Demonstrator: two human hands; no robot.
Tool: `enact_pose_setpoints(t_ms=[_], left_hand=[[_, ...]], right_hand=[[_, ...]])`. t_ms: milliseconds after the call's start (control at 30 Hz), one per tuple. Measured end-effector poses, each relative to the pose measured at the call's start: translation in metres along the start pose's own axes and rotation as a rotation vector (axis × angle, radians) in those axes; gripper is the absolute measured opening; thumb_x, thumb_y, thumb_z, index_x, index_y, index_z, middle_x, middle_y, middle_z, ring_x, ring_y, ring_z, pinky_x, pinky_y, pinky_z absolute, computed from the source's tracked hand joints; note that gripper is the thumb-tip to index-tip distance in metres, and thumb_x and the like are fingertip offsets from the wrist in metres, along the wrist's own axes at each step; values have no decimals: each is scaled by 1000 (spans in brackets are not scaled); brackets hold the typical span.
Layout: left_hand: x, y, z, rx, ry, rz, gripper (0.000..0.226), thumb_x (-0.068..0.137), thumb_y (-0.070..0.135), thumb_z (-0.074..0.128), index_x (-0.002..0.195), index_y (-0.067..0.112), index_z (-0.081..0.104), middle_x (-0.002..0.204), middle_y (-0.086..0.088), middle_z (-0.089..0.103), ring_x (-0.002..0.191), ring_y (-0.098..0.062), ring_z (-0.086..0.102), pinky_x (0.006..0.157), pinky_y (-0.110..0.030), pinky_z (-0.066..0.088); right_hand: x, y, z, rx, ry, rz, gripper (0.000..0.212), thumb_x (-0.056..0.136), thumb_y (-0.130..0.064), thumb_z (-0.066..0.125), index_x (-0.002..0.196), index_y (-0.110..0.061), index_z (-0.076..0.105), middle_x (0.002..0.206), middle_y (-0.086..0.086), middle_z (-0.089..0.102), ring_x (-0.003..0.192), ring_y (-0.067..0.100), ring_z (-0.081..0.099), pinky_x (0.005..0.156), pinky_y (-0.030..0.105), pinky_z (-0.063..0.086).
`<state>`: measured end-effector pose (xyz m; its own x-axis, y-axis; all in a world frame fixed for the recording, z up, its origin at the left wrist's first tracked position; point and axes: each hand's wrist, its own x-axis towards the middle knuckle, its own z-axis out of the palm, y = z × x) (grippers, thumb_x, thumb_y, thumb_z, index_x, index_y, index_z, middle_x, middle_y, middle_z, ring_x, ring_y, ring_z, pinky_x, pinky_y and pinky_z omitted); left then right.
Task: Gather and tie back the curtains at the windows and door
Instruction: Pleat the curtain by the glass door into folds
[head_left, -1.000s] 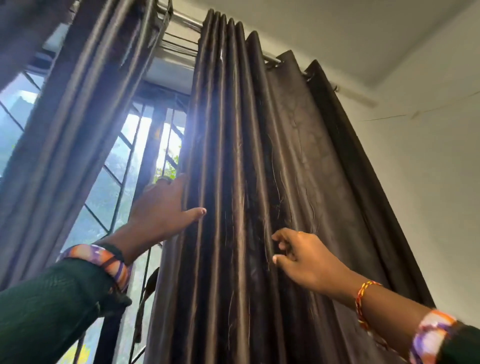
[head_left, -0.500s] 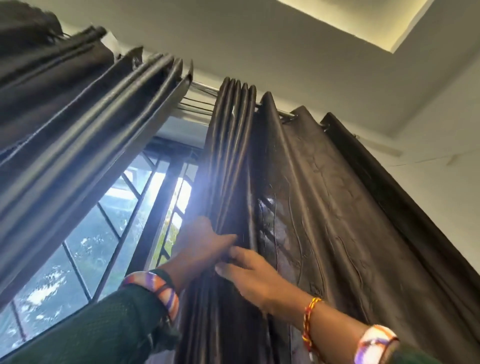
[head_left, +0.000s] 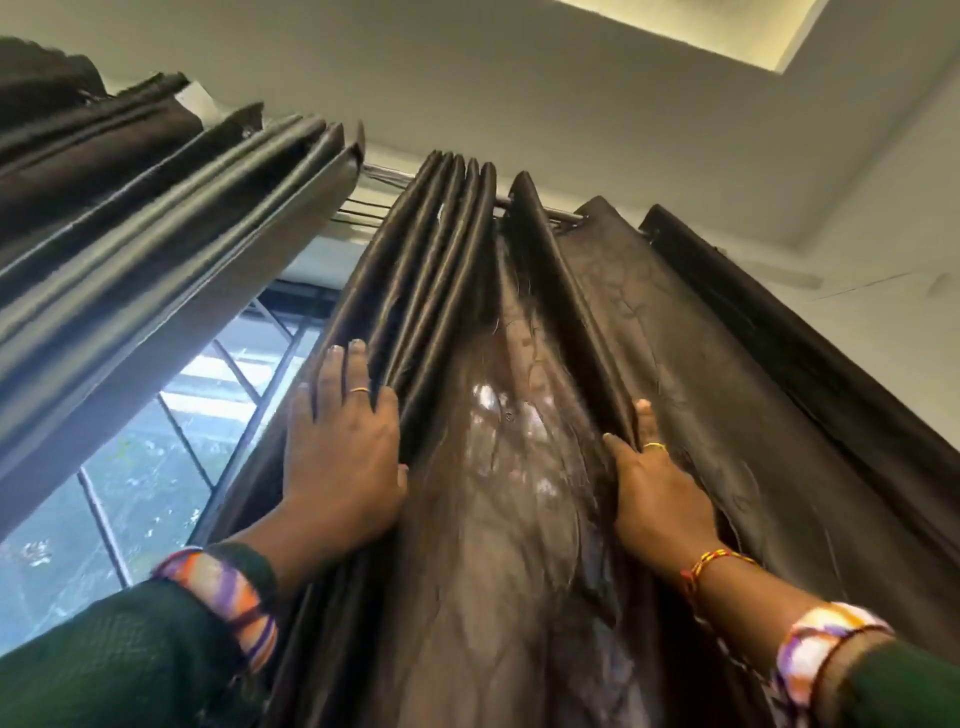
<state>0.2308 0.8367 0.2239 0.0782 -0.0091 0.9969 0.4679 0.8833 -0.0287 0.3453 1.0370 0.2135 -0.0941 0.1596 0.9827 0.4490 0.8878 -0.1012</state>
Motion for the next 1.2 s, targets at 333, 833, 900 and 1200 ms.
enact_pose_setpoints(t_ms=[333,833,900,1200], left_hand=[[29,136,-5,-495,-287,-107,79,68,83,17,92,17,55,117,-10,60,122,-26,45,106,-47,23],[53,344,36,-1217,-211,-141,52,54,14,37,100,2,59,99,-22,66,96,-34,63,88,-48,51],[60,369,33,-1273,-259,-129,46,58,11,39,98,-2,58,95,-26,65,93,-36,64,86,-47,52],[71,504,19,-1448,-321,-55,31,67,16,50,92,2,62,95,-25,67,94,-35,64,86,-50,52]], right_hand=[[2,43,10,970,-213,-402,72,87,18,38,147,-14,12,133,-28,26,134,2,28,101,-1,24],[35,213,24,774,-175,-340,74,93,-6,43,150,-20,-2,155,10,24,142,18,25,115,25,21],[39,235,19,800,-180,-317,78,91,-5,48,150,-19,-1,155,8,25,142,15,24,112,17,21],[48,347,-26,504,-55,-213,85,86,-7,53,150,-17,-3,138,10,50,124,21,49,94,18,35]])
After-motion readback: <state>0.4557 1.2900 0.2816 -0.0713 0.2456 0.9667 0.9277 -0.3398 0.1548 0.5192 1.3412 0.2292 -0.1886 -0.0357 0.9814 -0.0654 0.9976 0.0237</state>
